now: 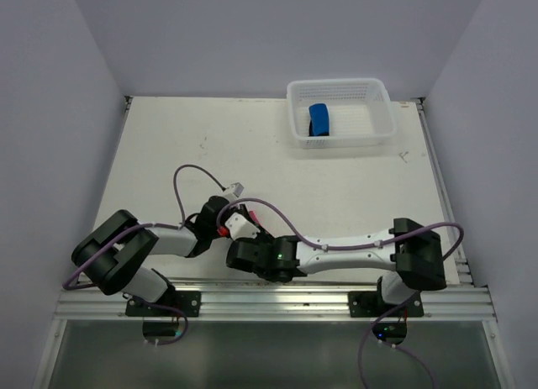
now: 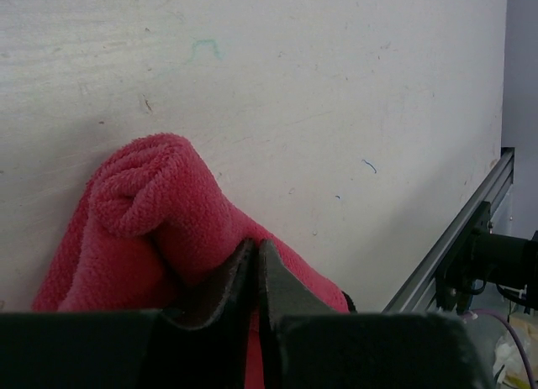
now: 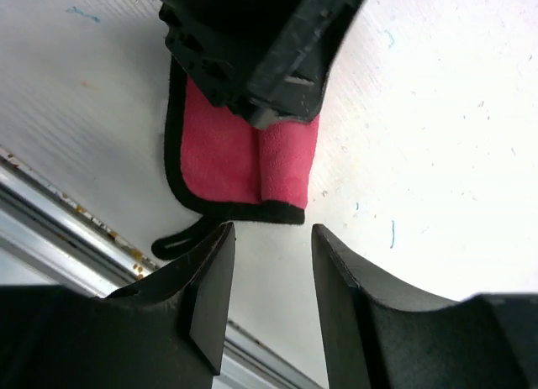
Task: Roll the towels
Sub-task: Roll the towel
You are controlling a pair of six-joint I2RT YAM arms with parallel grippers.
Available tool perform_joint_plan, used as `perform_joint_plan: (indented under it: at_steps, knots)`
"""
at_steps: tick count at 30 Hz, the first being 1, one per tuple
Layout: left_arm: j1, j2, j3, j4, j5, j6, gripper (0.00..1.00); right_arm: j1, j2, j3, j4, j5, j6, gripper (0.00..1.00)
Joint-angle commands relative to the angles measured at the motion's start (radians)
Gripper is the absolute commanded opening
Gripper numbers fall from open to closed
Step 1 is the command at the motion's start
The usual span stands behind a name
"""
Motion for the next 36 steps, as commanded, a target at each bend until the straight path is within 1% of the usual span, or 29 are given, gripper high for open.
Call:
perform_joint_plan:
  at_steps: [1, 3, 4, 5, 6, 7, 8, 9, 12, 13, 14, 16, 19, 24, 30, 36]
  knots:
    - [-0.008, 0.027, -0.055, -0.137, -0.066, 0.018, 0.12, -0.009, -0.116, -0.061, 0.027, -0.029, 0.128, 0.46]
    - [-0.006, 0.015, -0.058, -0.145, -0.068, 0.016, 0.11, -0.029, -0.168, -0.116, 0.048, -0.042, 0.169, 0.46]
    - [-0.008, 0.01, -0.058, -0.149, -0.068, 0.016, 0.11, -0.041, -0.223, -0.138, 0.064, -0.064, 0.218, 0.46]
    - [-0.008, 0.006, -0.061, -0.151, -0.071, 0.018, 0.11, -0.076, -0.252, -0.188, 0.082, -0.085, 0.246, 0.46]
    - [-0.006, -0.003, -0.061, -0.155, -0.071, 0.018, 0.11, -0.097, -0.28, -0.219, 0.137, -0.151, 0.275, 0.46]
    - [-0.006, -0.01, -0.064, -0.157, -0.072, 0.016, 0.11, -0.122, -0.343, -0.251, 0.175, -0.189, 0.333, 0.46]
    - [-0.006, -0.017, -0.064, -0.158, -0.072, 0.018, 0.11, -0.169, -0.372, -0.318, 0.214, -0.22, 0.368, 0.46]
    - [-0.006, -0.02, -0.067, -0.16, -0.072, 0.016, 0.11, -0.189, -0.427, -0.35, 0.281, -0.26, 0.443, 0.46]
    - [-0.008, -0.036, -0.079, -0.157, -0.072, 0.012, 0.11, -0.274, -0.486, -0.454, 0.384, -0.311, 0.554, 0.51]
    - [-0.008, -0.039, -0.082, -0.157, -0.074, 0.009, 0.11, -0.291, -0.513, -0.475, 0.406, -0.335, 0.624, 0.53]
    - [-0.009, -0.043, -0.085, -0.154, -0.075, 0.007, 0.11, -0.321, -0.526, -0.517, 0.424, -0.348, 0.654, 0.54]
    - [-0.013, -0.045, -0.096, -0.143, -0.074, 0.004, 0.11, -0.343, -0.543, -0.554, 0.492, -0.369, 0.738, 0.57]
    - [-0.017, -0.04, -0.099, -0.131, -0.072, 0.0, 0.11, -0.368, -0.529, -0.604, 0.567, -0.42, 0.829, 0.59]
    - [-0.026, -0.036, -0.101, -0.116, -0.072, -0.005, 0.11, -0.372, -0.437, -0.664, 0.696, -0.487, 0.953, 0.6]
    - [-0.036, -0.033, -0.104, -0.105, -0.072, -0.005, 0.11, -0.372, -0.347, -0.674, 0.752, -0.513, 0.976, 0.63]
    - [-0.04, -0.025, -0.105, -0.093, -0.066, -0.005, 0.11, -0.374, -0.313, -0.693, 0.782, -0.503, 1.004, 0.66]
